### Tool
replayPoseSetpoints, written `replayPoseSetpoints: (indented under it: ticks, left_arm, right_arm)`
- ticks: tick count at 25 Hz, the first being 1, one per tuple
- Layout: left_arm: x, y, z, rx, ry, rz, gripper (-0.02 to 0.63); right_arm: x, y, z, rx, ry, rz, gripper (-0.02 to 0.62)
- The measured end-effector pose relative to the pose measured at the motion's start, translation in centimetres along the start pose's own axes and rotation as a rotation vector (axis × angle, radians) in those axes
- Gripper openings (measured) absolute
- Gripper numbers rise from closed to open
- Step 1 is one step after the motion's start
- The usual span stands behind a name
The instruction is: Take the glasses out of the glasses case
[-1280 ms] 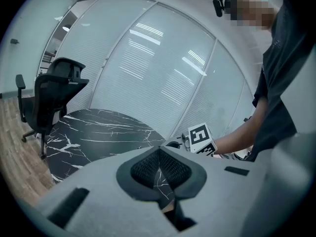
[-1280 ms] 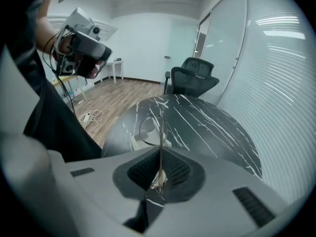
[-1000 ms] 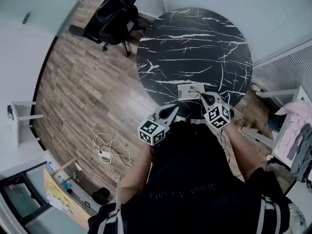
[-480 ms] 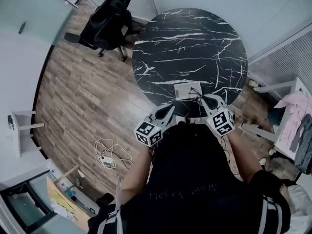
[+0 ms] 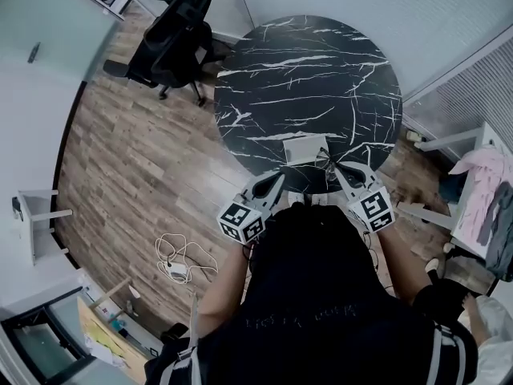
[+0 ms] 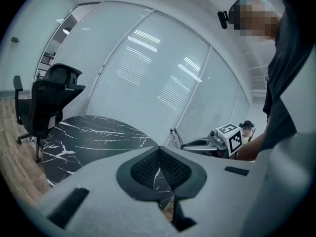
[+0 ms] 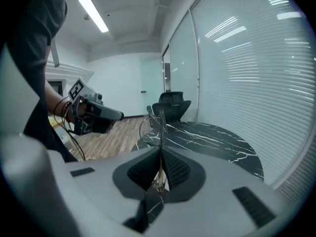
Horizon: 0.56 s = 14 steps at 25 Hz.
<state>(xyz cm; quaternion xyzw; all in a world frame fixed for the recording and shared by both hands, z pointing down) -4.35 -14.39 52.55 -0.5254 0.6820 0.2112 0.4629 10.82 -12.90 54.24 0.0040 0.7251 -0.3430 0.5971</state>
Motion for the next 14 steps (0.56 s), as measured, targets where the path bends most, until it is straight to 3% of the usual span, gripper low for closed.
replayPoseSetpoints:
  ticks: [6,14]
  left_arm:
    - [0.6,0.4,0.8,-0.013,0.002,0.01,0.018]
    - [1.4,1.4,0.6,0.024,0.02,0.066,0.018]
  right_arm:
    - [1.2,1.4,0.7,-0.008,-0.098,0.058,0.032]
    - [2.7,4.1,0.2,0.012,-0.118,0.137,0.032]
Point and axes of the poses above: the fingertips, and each gripper's own axes: y backward along the fingers, z to its right, x out of its top, the point moved 1 cm from there along y, backward along the fingers, and after that the axes turned 9 degrees about -x, right-handed, at the moved point
